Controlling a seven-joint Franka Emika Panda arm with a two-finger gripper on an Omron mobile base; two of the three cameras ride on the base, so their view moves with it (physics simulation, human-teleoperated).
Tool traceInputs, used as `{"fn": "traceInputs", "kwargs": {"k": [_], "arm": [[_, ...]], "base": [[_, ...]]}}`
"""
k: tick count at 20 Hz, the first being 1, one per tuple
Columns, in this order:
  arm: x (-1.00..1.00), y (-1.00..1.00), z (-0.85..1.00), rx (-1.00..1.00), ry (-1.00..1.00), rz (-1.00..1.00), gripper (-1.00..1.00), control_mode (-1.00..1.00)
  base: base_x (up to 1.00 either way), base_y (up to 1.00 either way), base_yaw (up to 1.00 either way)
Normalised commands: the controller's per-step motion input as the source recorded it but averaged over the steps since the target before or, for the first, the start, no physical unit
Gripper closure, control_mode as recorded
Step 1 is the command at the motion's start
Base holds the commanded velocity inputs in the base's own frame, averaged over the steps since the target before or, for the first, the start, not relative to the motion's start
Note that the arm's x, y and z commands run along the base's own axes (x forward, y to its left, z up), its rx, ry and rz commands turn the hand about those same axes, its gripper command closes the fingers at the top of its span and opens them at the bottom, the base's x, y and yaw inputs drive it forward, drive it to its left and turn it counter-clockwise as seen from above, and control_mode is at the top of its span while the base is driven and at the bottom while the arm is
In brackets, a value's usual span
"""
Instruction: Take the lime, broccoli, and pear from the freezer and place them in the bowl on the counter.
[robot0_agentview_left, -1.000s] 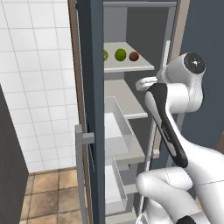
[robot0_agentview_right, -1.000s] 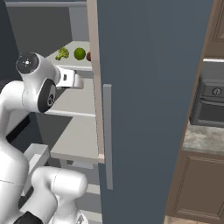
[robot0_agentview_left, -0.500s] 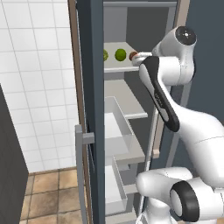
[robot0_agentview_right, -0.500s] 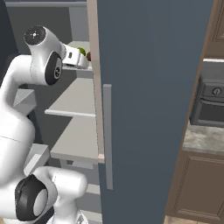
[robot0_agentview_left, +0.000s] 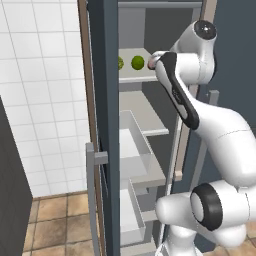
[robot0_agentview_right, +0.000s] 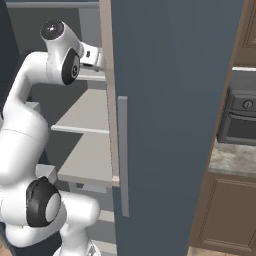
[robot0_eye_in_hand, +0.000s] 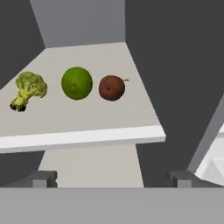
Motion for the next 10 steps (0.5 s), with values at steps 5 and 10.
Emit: {"fn": "traceInputs", "kwargs": {"k": [5, 10], "arm": [[0.4, 0.0, 0.0, -0.04, -0.01, 0.0, -1.0, -1.0], [0.46, 0.0, -0.06, 0.0, 0.0, 0.0, -1.0, -1.0]], "base": [[0.0, 0.0, 0.0], [0.0, 0.0, 0.0]]}}
